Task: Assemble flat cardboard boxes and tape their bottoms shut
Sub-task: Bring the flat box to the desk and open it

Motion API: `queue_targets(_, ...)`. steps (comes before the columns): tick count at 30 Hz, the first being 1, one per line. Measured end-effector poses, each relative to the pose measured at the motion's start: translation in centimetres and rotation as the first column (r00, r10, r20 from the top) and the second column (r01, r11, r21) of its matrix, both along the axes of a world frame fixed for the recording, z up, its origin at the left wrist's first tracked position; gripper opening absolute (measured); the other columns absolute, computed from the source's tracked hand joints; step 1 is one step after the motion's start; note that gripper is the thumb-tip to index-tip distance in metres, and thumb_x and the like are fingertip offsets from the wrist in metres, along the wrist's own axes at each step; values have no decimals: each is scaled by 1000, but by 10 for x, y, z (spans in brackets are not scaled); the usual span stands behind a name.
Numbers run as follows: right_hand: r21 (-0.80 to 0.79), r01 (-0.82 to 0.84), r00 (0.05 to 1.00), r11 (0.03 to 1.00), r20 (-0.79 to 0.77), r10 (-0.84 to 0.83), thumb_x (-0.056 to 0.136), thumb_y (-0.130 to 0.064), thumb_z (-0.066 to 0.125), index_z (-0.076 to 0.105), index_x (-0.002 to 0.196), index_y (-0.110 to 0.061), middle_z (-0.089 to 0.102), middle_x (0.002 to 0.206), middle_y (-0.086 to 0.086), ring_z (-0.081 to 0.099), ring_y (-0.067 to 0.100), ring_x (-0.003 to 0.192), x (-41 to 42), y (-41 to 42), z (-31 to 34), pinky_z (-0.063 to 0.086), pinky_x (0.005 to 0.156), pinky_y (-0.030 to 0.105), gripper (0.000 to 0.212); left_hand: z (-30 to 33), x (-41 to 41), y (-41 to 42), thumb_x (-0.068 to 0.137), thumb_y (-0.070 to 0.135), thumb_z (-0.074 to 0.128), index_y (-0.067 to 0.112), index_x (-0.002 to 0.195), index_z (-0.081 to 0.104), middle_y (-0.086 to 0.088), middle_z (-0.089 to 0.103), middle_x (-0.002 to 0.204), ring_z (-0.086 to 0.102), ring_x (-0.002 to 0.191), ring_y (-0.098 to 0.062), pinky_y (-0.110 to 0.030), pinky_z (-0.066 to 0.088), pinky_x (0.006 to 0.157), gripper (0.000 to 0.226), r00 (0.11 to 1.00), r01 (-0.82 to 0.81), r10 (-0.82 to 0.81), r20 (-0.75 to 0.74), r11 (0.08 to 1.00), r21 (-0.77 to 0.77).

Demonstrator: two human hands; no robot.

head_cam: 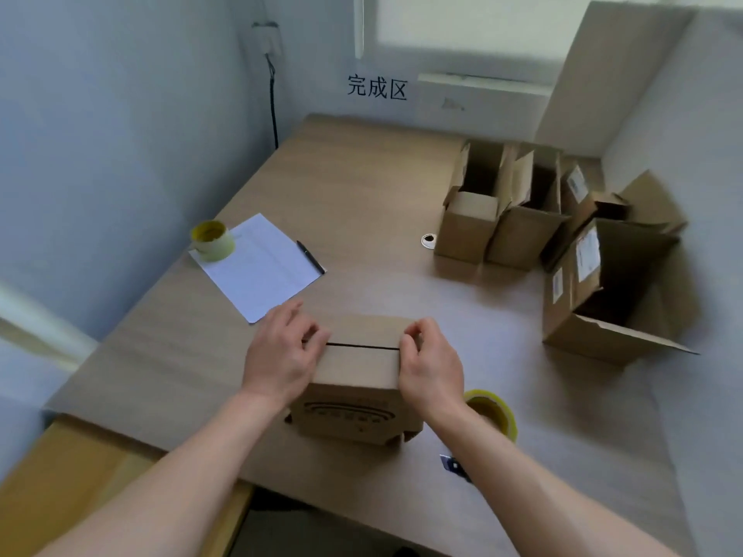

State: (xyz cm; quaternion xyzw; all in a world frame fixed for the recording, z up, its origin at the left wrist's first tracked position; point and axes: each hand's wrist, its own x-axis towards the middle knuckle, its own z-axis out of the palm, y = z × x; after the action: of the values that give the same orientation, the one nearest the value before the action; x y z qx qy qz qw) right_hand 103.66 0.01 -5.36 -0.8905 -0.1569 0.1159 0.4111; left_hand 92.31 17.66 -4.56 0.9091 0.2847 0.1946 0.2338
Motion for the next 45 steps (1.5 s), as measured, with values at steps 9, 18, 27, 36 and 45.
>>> queue_targets(9,81,108,992,991,49,-112,90,-33,49,45,81,-35,57,73,-11,52,7,69,-13,-10,-12,35,59,33,10,-13,7,11,85,26,69,22,81,63,2,58,116,48,114,-25,-29,35,87,8,993,113,-110,44,991,-67)
queue_targets(18,-48,140,990,989,-11,-141,93,-24,51,49,95,-25,62,91,-4,58,28,89,12,16,8,43,74,37,3,-19,34,38,92,41,59,35,130,59,-5,29,155,32,141,-16,-34,35,110,38,991,0,-54,-121,912,-409)
queue_targets(27,64,158,985,985,-75,-153,103,-35,38,30,149,-32,58,131,-6,55,17,109,-12,10,-5,38,88,33,47,-39,8,30,95,27,60,32,125,63,-11,46,140,49,126,-12,-31,42,101,31,997,62,-32,72,883,-466)
queue_targets(36,65,129,992,990,1,-129,100,-31,48,42,138,-32,60,126,-3,57,20,105,-4,21,-4,42,86,32,38,-29,12,36,94,27,61,38,121,64,-9,50,129,58,88,1,-35,49,93,29,994,55,-7,110,896,-441)
queue_targets(45,364,180,978,914,31,-205,95,-39,50,49,133,-38,61,127,-10,58,10,113,64,9,50,49,93,35,38,29,69,25,96,29,58,33,123,65,-8,50,135,56,115,-18,-33,46,98,28,949,132,-26,314,938,-322)
